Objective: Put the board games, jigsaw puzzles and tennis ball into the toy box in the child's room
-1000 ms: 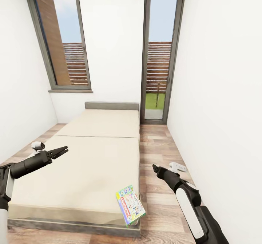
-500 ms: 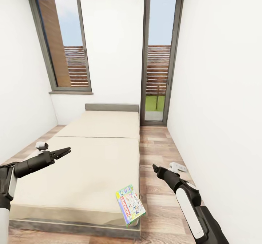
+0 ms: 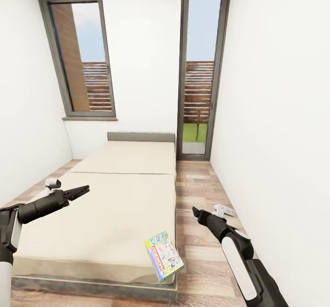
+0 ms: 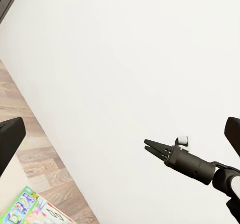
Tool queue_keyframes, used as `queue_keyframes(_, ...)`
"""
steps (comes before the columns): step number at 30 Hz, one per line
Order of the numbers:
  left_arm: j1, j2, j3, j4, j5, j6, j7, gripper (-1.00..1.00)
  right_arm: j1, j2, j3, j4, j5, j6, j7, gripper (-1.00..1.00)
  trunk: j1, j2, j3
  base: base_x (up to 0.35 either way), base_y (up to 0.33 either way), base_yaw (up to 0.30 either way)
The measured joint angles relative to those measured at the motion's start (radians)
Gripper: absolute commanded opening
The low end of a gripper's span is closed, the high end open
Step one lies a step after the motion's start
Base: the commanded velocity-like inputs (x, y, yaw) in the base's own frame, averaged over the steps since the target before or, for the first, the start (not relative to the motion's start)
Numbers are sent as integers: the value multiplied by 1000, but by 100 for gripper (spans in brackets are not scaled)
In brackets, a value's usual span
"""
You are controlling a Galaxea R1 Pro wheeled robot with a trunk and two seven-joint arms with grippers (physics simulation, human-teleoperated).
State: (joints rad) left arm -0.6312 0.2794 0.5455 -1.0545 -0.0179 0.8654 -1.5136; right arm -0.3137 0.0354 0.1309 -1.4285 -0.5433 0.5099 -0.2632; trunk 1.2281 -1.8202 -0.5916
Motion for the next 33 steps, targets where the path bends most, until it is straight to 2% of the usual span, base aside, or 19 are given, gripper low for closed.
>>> queue_keyframes(8,0,0,0,0,0,0,0,100,0,0,0,0,0,0,0,100,31,-56,-12,0,0,0)
queue_keyframes(20,0,0,0,0,0,0,0,100,0,1,0,0,0,-1,0,100,31,-56,8,0,0,0)
queue_keyframes(33,0,1,1,0,0,0,-1,100,0,0,-1,0,0,-1,0,100,31,-56,11,0,0,0)
